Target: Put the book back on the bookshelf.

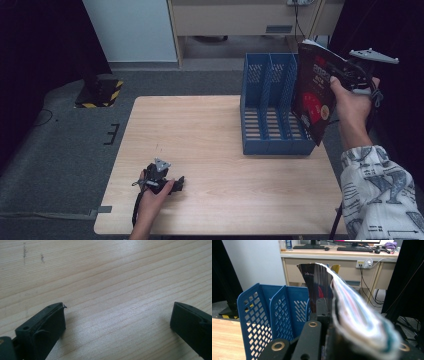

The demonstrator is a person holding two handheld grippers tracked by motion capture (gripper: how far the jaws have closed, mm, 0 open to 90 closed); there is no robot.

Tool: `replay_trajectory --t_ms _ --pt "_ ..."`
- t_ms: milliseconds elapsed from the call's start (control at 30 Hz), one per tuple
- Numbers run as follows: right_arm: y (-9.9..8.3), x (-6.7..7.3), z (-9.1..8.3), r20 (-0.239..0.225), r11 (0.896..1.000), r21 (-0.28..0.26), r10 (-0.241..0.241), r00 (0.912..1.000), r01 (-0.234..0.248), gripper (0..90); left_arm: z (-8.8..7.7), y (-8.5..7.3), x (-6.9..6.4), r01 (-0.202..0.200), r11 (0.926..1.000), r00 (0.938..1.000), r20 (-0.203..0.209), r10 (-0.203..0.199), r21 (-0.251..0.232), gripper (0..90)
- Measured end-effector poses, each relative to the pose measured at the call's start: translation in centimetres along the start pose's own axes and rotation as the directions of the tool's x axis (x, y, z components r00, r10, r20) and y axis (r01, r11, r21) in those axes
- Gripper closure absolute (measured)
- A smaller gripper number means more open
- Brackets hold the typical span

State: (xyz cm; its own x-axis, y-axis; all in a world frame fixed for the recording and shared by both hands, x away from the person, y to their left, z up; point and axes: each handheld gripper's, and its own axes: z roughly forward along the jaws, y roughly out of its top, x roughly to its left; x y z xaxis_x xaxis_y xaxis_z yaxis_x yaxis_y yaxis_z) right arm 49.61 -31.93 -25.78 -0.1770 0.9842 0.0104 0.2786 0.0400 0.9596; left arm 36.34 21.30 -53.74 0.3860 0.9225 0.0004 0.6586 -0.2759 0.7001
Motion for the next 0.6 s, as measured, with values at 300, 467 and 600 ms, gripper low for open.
replay_trajectory --t_ms 300,467,600 --pt "0.09 0.26 0.55 0.010 1.000 -0.009 -0.002 1.0000 0.002 87.1 0.00 0.01 -0.01 0.000 1.0000 1.0000 0.000 0.000 0.000 0.0" --pt "0.12 0.31 0.81 0.019 1.000 -0.021 -0.001 0.9998 0.002 87.1 0.01 0.01 -0.01 0.000 1.0000 1.0000 0.000 0.000 0.000 0.0" --pt "0.14 0.38 1.01 0.020 1.000 -0.031 0.002 0.9998 -0.001 87.1 0.00 0.02 0.00 -0.002 1.0000 1.0000 0.001 0.002 0.002 0.0"
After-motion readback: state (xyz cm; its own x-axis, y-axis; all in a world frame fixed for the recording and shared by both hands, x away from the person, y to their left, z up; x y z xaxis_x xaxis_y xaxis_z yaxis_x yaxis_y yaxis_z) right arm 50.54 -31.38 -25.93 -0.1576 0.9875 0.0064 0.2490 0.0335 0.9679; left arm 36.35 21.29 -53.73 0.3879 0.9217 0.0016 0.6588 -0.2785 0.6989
